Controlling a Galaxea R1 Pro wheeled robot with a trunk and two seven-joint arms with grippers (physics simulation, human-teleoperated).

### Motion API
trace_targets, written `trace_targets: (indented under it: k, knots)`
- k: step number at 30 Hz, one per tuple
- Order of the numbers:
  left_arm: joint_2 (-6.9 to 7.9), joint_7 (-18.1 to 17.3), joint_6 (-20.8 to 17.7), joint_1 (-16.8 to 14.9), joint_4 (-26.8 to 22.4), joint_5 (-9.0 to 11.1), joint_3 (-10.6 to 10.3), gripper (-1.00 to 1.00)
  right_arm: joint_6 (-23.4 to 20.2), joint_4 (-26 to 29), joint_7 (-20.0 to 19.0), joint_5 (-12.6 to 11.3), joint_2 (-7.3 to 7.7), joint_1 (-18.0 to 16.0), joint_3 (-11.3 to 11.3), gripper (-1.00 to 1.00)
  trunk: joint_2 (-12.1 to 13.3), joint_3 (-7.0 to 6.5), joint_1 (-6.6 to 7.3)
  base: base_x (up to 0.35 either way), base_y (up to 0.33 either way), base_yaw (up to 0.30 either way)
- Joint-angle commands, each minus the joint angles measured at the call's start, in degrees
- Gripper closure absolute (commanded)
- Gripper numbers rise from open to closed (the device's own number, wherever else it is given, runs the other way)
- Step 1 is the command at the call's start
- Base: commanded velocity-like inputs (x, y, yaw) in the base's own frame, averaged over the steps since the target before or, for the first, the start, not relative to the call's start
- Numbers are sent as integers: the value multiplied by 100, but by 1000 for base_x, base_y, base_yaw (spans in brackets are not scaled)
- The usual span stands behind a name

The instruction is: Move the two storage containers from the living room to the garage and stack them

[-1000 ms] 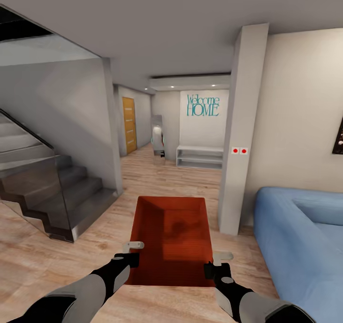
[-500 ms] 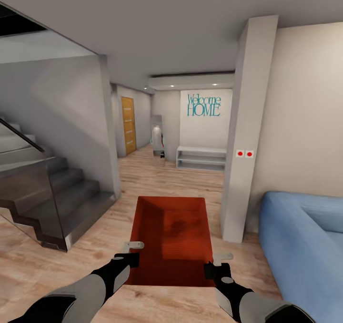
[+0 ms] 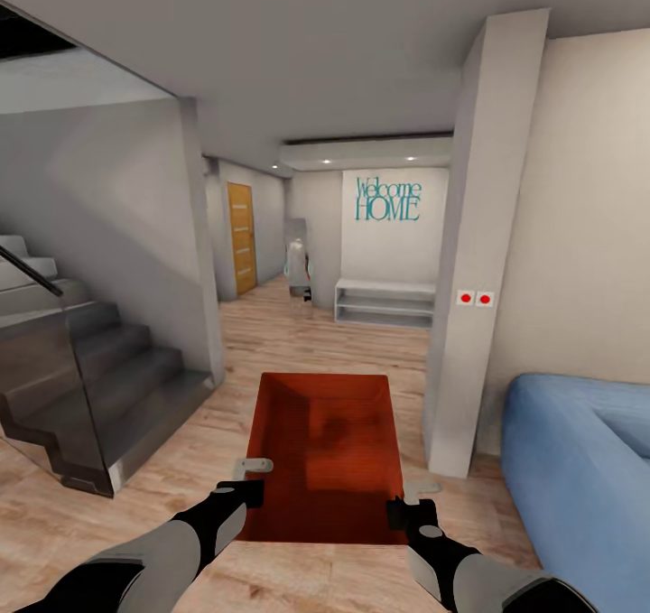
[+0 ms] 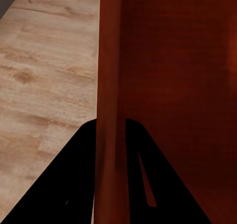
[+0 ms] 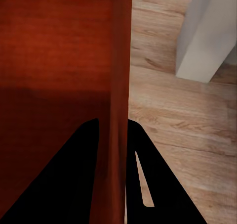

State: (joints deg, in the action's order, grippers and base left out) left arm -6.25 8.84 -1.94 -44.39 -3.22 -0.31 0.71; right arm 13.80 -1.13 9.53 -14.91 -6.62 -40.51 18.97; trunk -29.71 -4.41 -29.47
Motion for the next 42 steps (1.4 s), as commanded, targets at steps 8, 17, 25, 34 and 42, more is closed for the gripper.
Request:
trace_targets:
  k: [8, 17, 25, 34, 42]
  knots:
    - [299, 65, -24, 0, 14, -4, 263, 100, 571, -1, 41, -100, 29, -4, -25, 100, -3, 2, -5, 322, 0, 0]
    - [299, 65, -23, 0, 15, -4, 263, 100, 571, -1, 41, -100, 28, -4, -25, 100, -3, 2, -5, 322, 0, 0]
    - [299, 65, -22, 0, 15, -4, 263, 100, 571, -1, 41, -100, 29, -4, -25, 100, -3, 2, -5, 322, 0, 0]
    - [299, 65, -26, 0, 14, -4, 263, 100, 572, -1, 41, -100, 28, -4, -25, 100, -3, 2, -5, 322, 0, 0]
    - [299, 65, -25, 0, 14, -4, 263, 100, 575, -1, 38, -100, 29, -1, -25, 100, -3, 2, -5, 322, 0, 0]
